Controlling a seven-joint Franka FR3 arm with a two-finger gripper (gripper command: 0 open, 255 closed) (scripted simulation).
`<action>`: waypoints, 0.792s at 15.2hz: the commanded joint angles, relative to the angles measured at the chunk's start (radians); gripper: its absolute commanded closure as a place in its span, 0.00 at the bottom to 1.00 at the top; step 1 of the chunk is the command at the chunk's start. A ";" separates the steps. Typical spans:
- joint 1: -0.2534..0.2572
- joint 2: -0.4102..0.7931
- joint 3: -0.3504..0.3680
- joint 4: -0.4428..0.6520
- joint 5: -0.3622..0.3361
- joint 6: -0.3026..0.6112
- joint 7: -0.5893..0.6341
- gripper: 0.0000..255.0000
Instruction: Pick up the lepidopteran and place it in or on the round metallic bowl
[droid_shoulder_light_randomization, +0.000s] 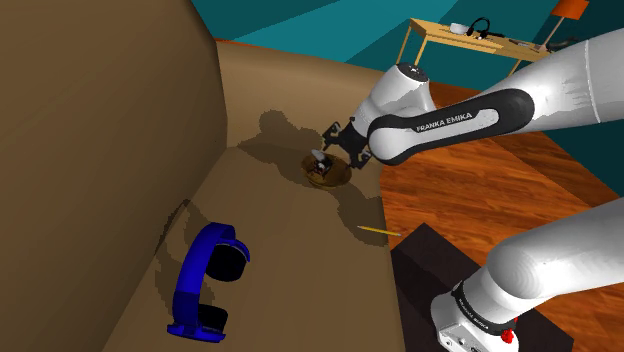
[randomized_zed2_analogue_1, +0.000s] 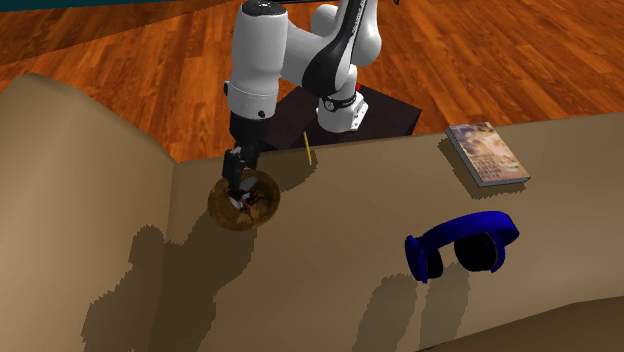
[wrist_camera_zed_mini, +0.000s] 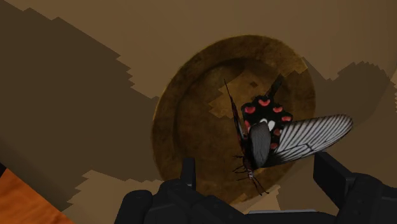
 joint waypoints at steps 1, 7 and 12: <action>0.000 0.000 0.000 0.000 0.000 0.000 0.000 0.00; 0.047 -0.141 -0.051 0.008 0.055 -0.147 -0.040 0.00; 0.047 -0.141 -0.051 0.008 0.055 -0.147 -0.040 0.00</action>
